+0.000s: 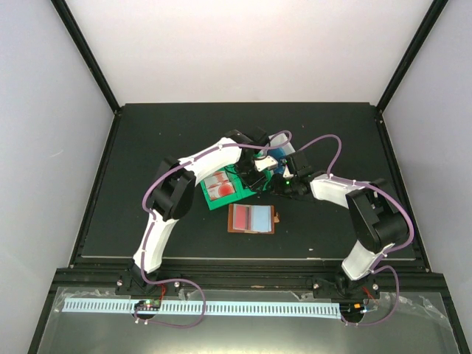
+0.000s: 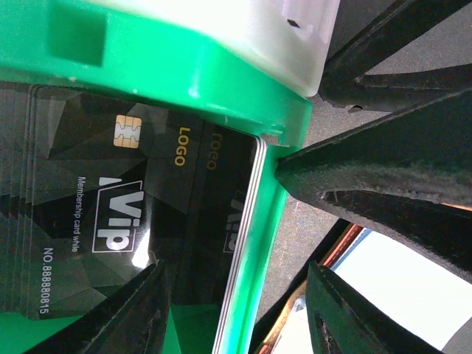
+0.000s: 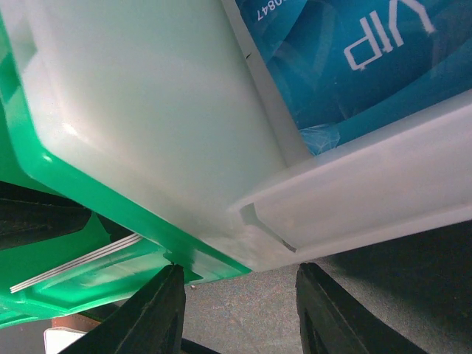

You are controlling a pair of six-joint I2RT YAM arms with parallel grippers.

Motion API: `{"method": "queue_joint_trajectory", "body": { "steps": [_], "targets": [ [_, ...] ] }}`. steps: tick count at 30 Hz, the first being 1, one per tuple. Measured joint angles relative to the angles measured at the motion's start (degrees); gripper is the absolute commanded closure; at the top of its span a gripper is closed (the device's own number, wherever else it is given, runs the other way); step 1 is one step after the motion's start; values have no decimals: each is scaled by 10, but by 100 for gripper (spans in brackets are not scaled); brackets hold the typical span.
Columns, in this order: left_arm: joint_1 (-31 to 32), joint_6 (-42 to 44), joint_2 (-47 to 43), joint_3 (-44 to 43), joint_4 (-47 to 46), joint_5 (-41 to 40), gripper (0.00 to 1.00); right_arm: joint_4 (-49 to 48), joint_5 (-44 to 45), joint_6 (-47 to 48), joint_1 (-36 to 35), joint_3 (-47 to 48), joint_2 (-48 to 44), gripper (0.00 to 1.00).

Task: Put the credit cards into the card holder
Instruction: Pick up the credit card from the storage box.

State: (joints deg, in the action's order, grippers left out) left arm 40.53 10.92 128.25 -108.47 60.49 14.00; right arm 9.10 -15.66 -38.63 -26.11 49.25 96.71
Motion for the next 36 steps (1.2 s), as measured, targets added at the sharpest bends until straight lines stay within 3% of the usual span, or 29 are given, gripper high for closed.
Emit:
{"method": "queue_joint_trajectory", "body": {
  "steps": [9,25,27,29,31,36],
  "targets": [
    [0,4,0,0,-4,3,72,-5,0,0,0,-2,0,57],
    [0,7,-32,2,-5,14,75,-18,1,-3,-1,-13,-5,57],
    [0,6,-33,2,-5,14,71,-19,1,-4,-1,-14,-5,57],
    [0,6,-33,3,-6,12,55,-21,1,-4,-1,-15,-5,57],
    [0,4,-33,7,-8,8,46,-21,1,-4,-1,-15,-5,57],
    [0,0,-33,18,-17,-9,41,-29,1,-7,-1,-21,-7,58]
  ]
}}
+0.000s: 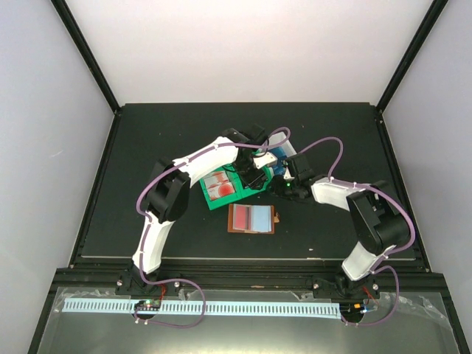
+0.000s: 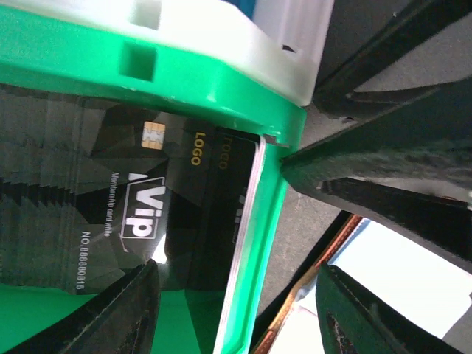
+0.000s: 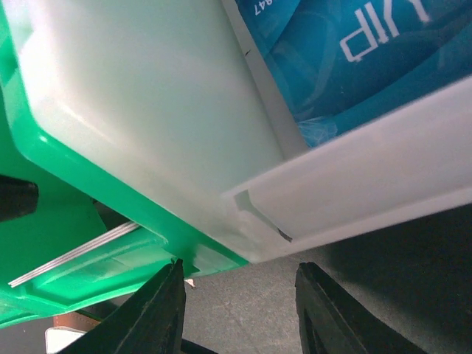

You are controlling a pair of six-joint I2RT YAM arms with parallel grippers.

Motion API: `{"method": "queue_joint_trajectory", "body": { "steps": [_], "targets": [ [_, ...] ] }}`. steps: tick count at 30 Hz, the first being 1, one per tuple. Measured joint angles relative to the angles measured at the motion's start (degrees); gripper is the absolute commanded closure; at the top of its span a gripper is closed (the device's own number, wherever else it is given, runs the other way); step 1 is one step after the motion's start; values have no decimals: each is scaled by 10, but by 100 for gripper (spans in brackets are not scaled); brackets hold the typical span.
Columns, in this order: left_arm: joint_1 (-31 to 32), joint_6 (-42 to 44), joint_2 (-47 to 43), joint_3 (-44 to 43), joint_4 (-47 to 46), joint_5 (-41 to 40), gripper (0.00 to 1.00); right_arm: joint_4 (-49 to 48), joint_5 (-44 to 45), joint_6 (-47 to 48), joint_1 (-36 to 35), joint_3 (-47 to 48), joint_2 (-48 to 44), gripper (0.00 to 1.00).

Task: Put the credit cards into the card holder
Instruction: Pick up the credit card from the storage box.

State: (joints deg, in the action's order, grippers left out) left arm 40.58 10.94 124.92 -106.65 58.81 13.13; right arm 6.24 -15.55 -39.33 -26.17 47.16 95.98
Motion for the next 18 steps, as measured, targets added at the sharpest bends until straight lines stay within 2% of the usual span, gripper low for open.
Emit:
{"method": "queue_joint_trajectory", "body": {
  "steps": [7,18],
  "targets": [
    [0,-7,4,0,-16,-16,52,-29,12,-21,0,-58,-27,63],
    [0,-7,15,1,-22,-19,49,-61,35,-45,0,-74,-31,64]
  ]
}}
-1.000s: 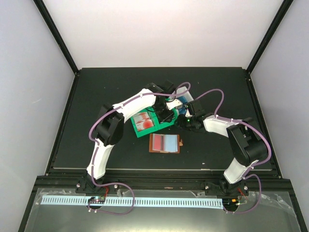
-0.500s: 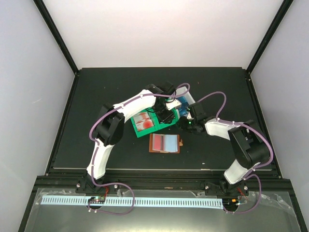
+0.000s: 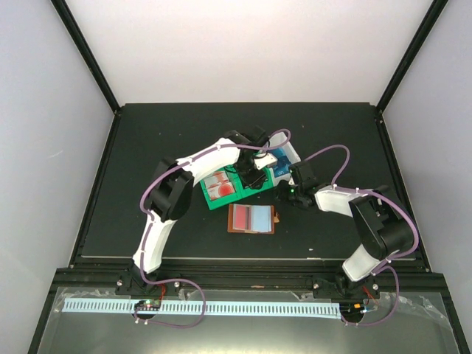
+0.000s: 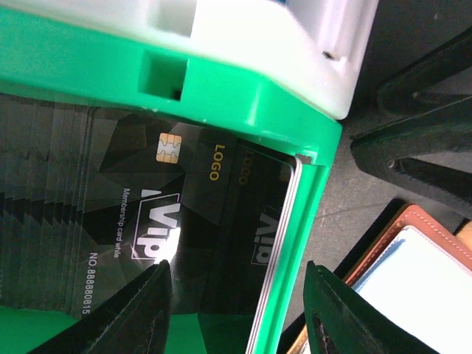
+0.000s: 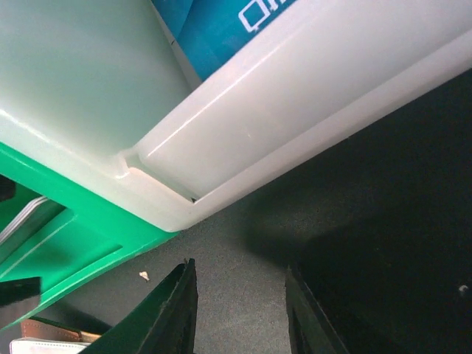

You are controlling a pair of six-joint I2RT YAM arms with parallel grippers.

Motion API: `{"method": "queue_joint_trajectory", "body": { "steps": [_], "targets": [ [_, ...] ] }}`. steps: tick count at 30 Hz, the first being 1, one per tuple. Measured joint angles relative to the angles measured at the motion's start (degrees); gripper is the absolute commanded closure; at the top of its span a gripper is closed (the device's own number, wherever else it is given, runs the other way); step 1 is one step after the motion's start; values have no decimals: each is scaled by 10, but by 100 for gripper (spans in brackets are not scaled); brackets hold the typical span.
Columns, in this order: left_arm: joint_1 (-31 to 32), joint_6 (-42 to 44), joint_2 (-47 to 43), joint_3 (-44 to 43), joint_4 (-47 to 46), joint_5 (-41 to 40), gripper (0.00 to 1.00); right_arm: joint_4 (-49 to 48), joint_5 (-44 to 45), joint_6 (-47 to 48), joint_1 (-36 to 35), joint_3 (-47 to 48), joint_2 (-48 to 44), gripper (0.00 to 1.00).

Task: Put the credit cards into the card holder
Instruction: Pick up the credit card from the storage box.

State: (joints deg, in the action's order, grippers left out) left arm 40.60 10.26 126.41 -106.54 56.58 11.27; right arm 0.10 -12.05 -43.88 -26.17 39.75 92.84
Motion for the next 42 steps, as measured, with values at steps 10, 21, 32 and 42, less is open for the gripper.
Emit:
{"method": "queue_joint_trajectory", "body": {
  "steps": [10,21,32,42],
  "targets": [
    [4,2,9,14,-13,-8,61,-6,2,-2,0,0,0,65],
    [7,2,7,21,-13,-3,71,-6,2,-2,0,0,1,65],
    [7,1,-1,26,-13,-2,76,-6,2,-2,0,0,1,64],
    [6,0,-2,26,-11,-3,77,-6,2,-2,0,0,1,64]
  ]
}}
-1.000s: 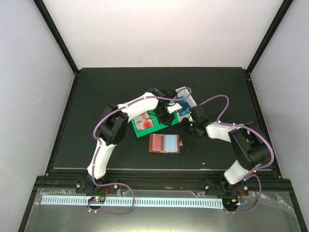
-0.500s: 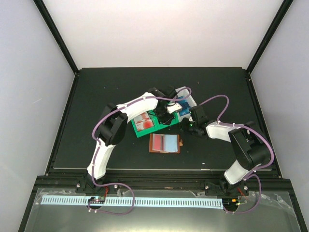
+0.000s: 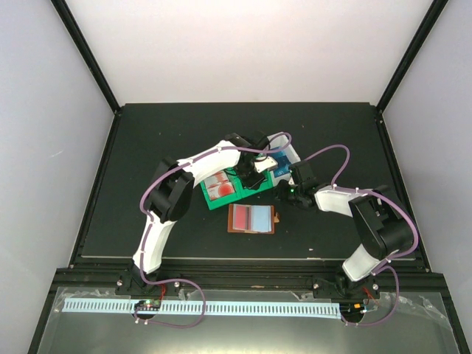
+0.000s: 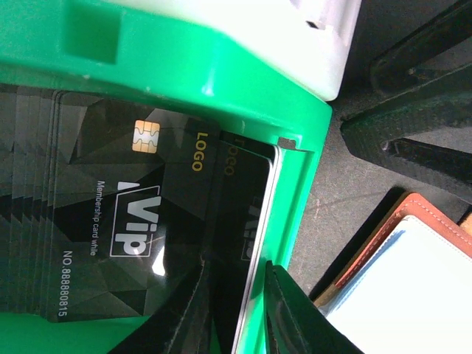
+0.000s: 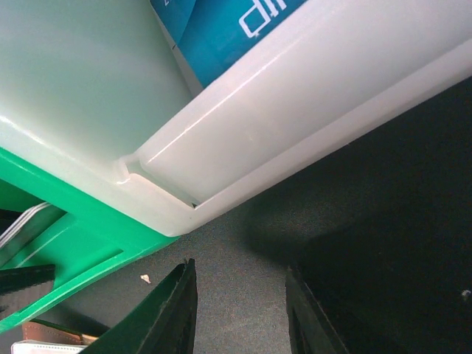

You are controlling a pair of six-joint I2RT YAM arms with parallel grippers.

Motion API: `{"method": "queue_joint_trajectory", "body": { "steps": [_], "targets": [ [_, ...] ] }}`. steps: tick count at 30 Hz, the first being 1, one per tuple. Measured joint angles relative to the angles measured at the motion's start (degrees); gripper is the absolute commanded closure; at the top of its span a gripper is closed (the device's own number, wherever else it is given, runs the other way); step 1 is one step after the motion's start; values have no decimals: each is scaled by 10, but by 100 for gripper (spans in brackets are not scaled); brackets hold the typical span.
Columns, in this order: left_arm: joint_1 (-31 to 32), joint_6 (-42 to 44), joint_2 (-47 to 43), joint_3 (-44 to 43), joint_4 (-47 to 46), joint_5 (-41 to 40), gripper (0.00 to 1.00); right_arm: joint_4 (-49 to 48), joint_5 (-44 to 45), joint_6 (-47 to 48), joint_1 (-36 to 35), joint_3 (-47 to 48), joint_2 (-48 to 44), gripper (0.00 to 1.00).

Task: Put the credit cards into the card holder
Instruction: Pick up the credit card from the storage box.

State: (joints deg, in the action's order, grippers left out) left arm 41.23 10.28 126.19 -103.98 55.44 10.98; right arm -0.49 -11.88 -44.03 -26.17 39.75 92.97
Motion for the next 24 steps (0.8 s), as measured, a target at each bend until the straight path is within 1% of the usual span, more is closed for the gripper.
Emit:
{"method": "queue_joint_trajectory", "body": {
  "steps": [3,5,7,10,16,18,21,24],
  "targets": [
    [0,0,-3,0,1,0,62,0,0,0,0,0,1,64],
    [0,0,-3,0,2,0,58,-1,0,0,0,0,2,64],
    [0,-2,-3,0,3,0,57,-2,0,0,0,0,3,64],
    [0,-3,-3,0,3,0,57,-4,0,0,0,0,3,64],
    [1,-2,-3,0,4,0,61,-4,0,0,0,0,3,64],
    [1,-2,-3,0,5,0,65,-4,0,0,0,0,3,64],
    [2,0,-3,0,7,2,72,-4,0,0,0,0,3,64],
    [2,1,-3,0,9,2,75,-4,0,0,0,0,3,64]
  ]
}}
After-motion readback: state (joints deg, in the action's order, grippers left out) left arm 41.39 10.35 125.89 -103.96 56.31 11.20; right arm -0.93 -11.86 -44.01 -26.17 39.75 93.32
